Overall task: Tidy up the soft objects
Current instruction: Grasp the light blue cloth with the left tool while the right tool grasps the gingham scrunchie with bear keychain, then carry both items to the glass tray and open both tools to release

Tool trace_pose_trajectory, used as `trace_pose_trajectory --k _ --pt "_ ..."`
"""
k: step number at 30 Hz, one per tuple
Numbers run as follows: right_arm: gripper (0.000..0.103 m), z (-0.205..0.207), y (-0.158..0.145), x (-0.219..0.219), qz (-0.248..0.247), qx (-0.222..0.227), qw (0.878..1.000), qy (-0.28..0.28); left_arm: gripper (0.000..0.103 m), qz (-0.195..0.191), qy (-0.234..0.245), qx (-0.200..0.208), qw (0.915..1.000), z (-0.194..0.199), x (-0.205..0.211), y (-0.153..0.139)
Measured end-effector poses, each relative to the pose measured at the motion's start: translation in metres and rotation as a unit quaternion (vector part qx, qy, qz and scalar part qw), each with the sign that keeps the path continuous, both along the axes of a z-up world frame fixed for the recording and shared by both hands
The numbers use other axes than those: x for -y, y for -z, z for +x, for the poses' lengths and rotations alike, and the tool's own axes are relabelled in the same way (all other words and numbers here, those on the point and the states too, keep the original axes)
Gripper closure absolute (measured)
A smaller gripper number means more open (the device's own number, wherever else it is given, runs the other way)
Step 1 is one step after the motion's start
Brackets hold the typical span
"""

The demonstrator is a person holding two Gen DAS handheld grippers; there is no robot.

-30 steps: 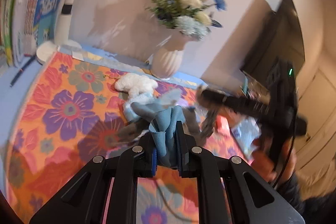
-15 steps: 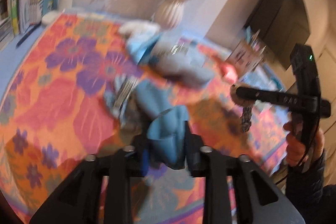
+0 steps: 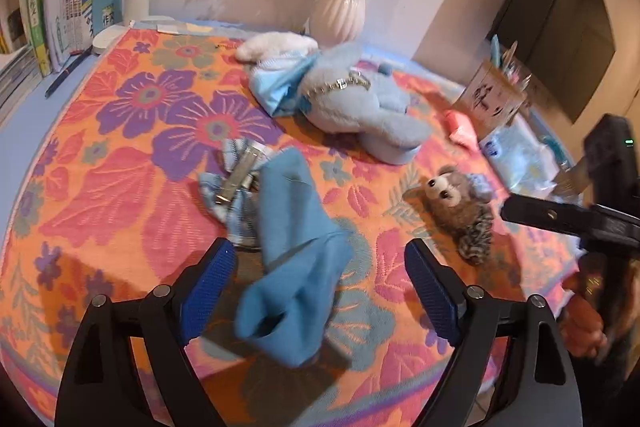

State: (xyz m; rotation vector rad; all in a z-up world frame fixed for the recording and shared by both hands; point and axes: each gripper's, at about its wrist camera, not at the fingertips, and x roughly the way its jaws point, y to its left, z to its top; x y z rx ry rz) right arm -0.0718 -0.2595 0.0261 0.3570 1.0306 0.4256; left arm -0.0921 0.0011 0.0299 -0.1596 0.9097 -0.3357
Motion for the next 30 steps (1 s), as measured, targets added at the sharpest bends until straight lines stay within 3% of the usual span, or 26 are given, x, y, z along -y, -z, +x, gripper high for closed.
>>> trace_pose_trajectory --k 2,4,7,8,9,11,13,16,25,27,28,30 --pt "0.013 0.000 0.006 -0.012 -0.020 -0.011 1.000 -0.014 0.042 0.003 0.005 0.001 1.0000 0.000 0.008 0.002" --pt "0.013 0.003 0.012 -0.023 -0.040 -0.022 0.999 -0.018 0.046 0.008 0.028 -0.005 0.9996 -0.001 0.015 0.004" --pt "0.013 0.008 0.015 -0.035 -0.070 -0.006 0.998 -0.003 0.073 0.050 0.035 0.003 0.9981 -0.002 0.026 0.009" --pt "0.016 0.011 0.016 -0.037 -0.075 -0.007 0.997 0.006 0.089 0.058 0.037 -0.001 0.9976 0.000 0.028 0.012" --pt "0.020 0.013 0.017 -0.038 -0.077 -0.006 0.997 0.014 0.093 0.065 0.038 0.000 0.9972 0.000 0.029 0.014" --pt "0.058 0.017 0.017 -0.039 -0.084 0.010 0.996 0.025 0.094 0.079 0.065 0.028 0.9944 -0.006 0.035 0.015" --pt "0.079 0.020 0.017 -0.040 -0.063 0.015 0.998 -0.006 0.095 0.088 0.081 0.041 0.9920 -0.014 0.042 0.015" --pt "0.083 0.017 0.013 -0.030 -0.039 0.030 0.999 -0.004 0.095 0.080 0.091 0.051 0.9913 -0.020 0.048 0.010" --pt "0.083 0.000 -0.034 0.007 -0.033 0.099 0.994 0.024 0.095 0.020 0.105 0.088 0.9904 -0.024 0.057 -0.036" --pt "0.083 -0.001 -0.040 0.017 -0.029 0.105 0.994 0.030 0.090 0.039 0.096 0.097 0.9898 -0.022 0.064 -0.041" --pt "0.083 -0.001 -0.041 0.021 -0.027 0.105 0.994 0.032 0.080 0.051 0.090 0.089 0.9907 -0.019 0.065 -0.040" --pt "0.083 -0.002 -0.039 0.028 -0.027 0.100 0.994 0.032 0.016 0.070 0.086 0.055 0.9923 -0.012 0.066 -0.031"
